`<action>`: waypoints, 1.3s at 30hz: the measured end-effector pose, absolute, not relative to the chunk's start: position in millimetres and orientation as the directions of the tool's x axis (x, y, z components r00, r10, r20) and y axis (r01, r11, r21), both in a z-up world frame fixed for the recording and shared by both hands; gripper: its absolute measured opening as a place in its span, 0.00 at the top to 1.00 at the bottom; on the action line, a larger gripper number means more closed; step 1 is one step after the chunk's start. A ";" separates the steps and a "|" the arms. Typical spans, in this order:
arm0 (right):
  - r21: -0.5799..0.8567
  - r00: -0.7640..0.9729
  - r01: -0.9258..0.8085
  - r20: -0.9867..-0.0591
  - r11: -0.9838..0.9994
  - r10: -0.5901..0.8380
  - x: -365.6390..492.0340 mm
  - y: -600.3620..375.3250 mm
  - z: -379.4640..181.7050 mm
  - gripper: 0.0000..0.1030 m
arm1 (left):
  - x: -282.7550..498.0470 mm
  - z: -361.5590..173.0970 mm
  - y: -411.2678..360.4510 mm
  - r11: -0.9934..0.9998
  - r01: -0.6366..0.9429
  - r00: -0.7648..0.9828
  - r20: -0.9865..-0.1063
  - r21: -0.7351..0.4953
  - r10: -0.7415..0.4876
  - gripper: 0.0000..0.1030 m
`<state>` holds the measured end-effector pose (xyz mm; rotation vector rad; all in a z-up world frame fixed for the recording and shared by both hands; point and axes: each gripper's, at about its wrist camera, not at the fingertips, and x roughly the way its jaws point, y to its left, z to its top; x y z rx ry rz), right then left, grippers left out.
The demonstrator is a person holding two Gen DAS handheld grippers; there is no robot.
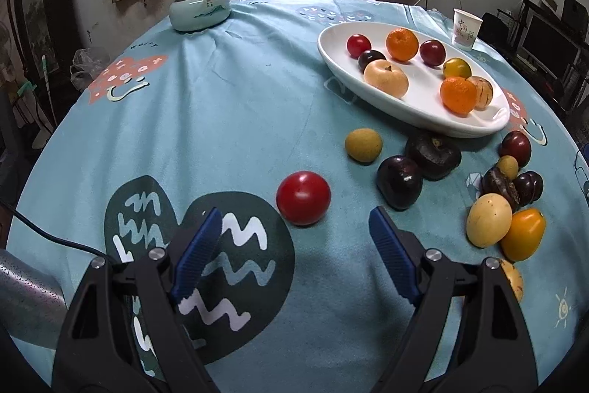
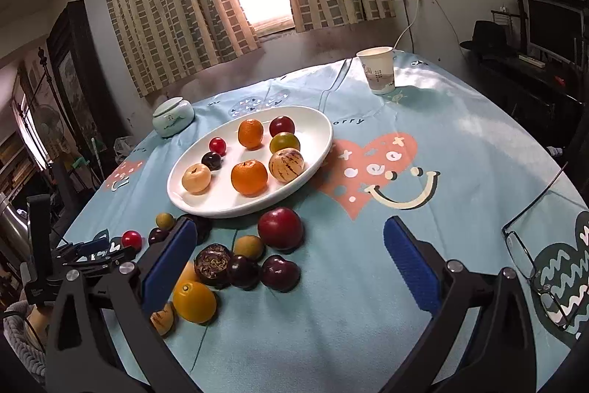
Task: Organize fruits
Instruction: 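Move the left tool to another round red fruit and grasp it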
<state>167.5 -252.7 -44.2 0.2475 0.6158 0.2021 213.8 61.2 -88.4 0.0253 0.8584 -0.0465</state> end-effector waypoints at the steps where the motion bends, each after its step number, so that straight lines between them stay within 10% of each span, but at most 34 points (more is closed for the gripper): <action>1: 0.287 0.797 -0.112 -0.546 0.951 0.259 168.3 -253.0 -44.7 0.01 | 215.1 -89.5 62.1 0.999 0.047 0.649 -0.761 0.003 -0.028 0.19; 21: 0.318 0.794 -0.103 -0.545 0.943 0.270 169.6 -260.6 -46.4 0.01 | 212.8 -81.7 78.5 0.998 0.027 0.684 -0.728 -0.050 -0.055 0.18; 27: 0.317 0.792 -0.102 -0.548 0.943 0.270 169.8 -259.9 -47.0 0.01 | 216.4 -86.8 69.4 0.994 0.087 0.661 -0.744 -0.060 -0.103 0.43; 39: 0.314 0.786 -0.107 -0.554 0.943 0.273 169.9 -257.0 -49.4 0.01 | 229.6 -96.5 64.2 0.990 0.118 0.624 -0.770 -0.079 -0.136 0.62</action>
